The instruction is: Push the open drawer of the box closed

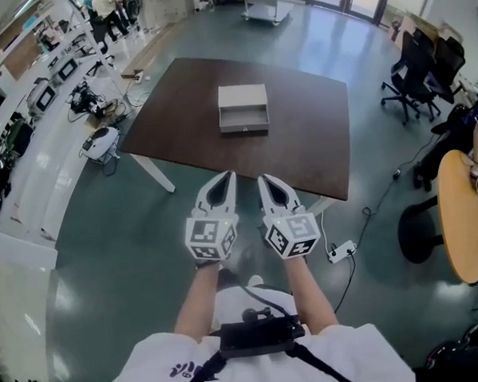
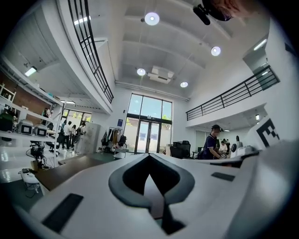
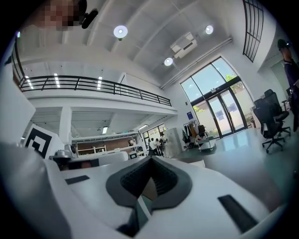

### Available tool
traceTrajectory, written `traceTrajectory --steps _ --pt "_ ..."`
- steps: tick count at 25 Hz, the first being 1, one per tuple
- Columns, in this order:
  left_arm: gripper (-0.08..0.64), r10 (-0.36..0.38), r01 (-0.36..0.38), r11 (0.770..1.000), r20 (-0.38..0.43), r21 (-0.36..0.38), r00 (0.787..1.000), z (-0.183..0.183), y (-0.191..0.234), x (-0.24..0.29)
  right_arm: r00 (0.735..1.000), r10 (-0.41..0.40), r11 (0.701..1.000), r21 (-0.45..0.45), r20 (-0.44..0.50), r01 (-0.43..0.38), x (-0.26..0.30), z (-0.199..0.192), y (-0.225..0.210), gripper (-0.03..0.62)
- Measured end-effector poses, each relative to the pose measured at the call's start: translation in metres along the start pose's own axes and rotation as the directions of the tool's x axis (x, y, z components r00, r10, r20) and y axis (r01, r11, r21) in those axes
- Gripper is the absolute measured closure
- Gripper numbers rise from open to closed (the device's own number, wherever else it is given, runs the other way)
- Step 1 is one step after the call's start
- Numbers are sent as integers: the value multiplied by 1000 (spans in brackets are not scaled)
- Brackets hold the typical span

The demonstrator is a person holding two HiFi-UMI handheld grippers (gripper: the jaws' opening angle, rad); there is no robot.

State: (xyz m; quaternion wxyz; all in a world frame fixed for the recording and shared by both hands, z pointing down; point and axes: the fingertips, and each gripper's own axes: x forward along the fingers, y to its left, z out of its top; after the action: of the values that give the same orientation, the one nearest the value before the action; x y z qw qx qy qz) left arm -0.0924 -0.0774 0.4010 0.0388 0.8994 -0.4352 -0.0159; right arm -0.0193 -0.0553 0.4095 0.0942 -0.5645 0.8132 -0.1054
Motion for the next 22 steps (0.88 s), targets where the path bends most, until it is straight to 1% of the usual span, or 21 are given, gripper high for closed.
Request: traceTrajectory --steps 3,6,9,12,14,17,20,22 --pt "551 -20 20 1000 14 4 1000 0 11 24 1000 -19 1000 -4 8 19 24 2 -10 600" --pt "551 -61 61 998 4 11 998 -5 27 51 999 -33 999 -12 14 33 52 1 -18 600" --pt "551 -112 112 994 7 17 994 -5 44 89 998 -68 997 -20 18 69 83 2 -36 600" --pt "551 -180 180 984 12 13 984 6 71 134 992 -121 991 -49 18 122 126 10 -53 600" --pt "551 -226 226 974 12 19 974 19 89 164 985 -170 983 -75 12 171 158 18 -63 600" --pt "551 -296 296 955 10 28 955 34 106 205 969 -246 964 -92 36 249 192 34 -79 600" --pt "551 -365 365 931 4 16 931 31 114 234 947 -314 941 -109 64 320 207 39 -94 600" --pt "551 -411 411 912 -4 4 912 23 115 248 930 -359 926 -92 75 365 215 36 -109 600"
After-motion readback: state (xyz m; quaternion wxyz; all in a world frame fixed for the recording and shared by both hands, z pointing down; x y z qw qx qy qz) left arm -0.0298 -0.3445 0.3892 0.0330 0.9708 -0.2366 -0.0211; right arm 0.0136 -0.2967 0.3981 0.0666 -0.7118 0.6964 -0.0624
